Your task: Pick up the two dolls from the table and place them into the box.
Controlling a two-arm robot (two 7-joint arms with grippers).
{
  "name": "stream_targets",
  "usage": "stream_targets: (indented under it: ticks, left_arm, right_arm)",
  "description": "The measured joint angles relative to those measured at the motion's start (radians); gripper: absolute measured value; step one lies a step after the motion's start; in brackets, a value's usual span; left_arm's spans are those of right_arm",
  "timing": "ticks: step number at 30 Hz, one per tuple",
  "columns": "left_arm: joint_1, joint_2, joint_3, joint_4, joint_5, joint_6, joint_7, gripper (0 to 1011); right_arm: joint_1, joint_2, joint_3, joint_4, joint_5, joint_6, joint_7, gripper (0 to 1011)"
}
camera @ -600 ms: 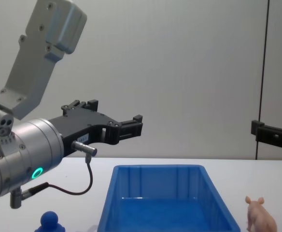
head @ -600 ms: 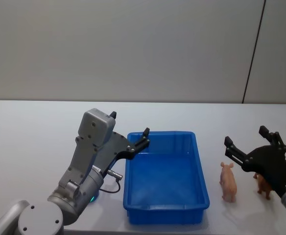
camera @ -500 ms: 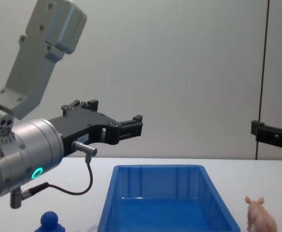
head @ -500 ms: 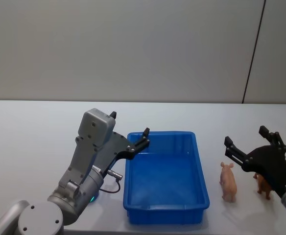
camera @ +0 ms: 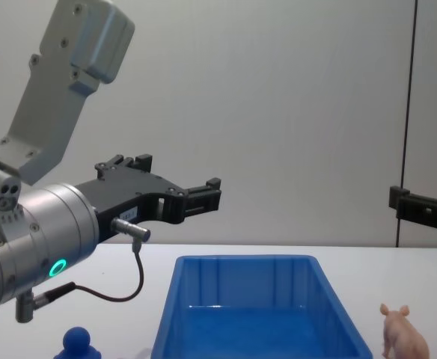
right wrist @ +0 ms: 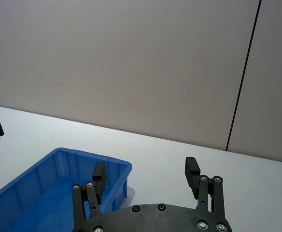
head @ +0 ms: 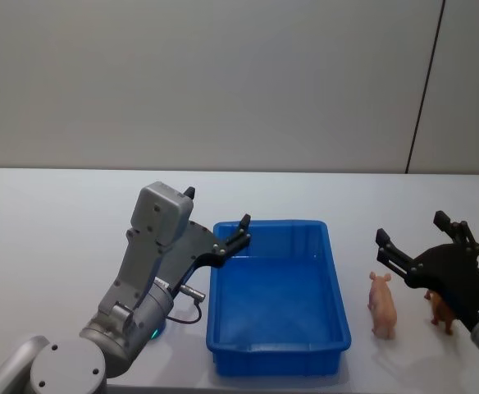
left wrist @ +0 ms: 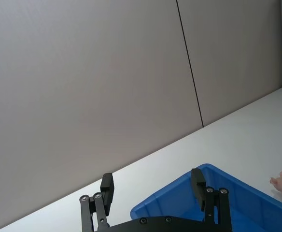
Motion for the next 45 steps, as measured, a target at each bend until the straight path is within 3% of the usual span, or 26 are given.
stream_targets:
  ticks: [20, 45]
  left_arm:
    - [0.000, 0.000, 0.000, 0.000, 0.000, 0.000, 0.000, 1004]
    - [0.000, 0.000, 0.000, 0.000, 0.000, 0.000, 0.000, 1004]
  right_arm:
    - [0.025, 0.003, 0.011, 0.032, -0.007, 0.028, 0.020, 1001]
    - [0.038, 0.076, 0.058, 0.117, -0.058, 0.119, 0.119, 1001]
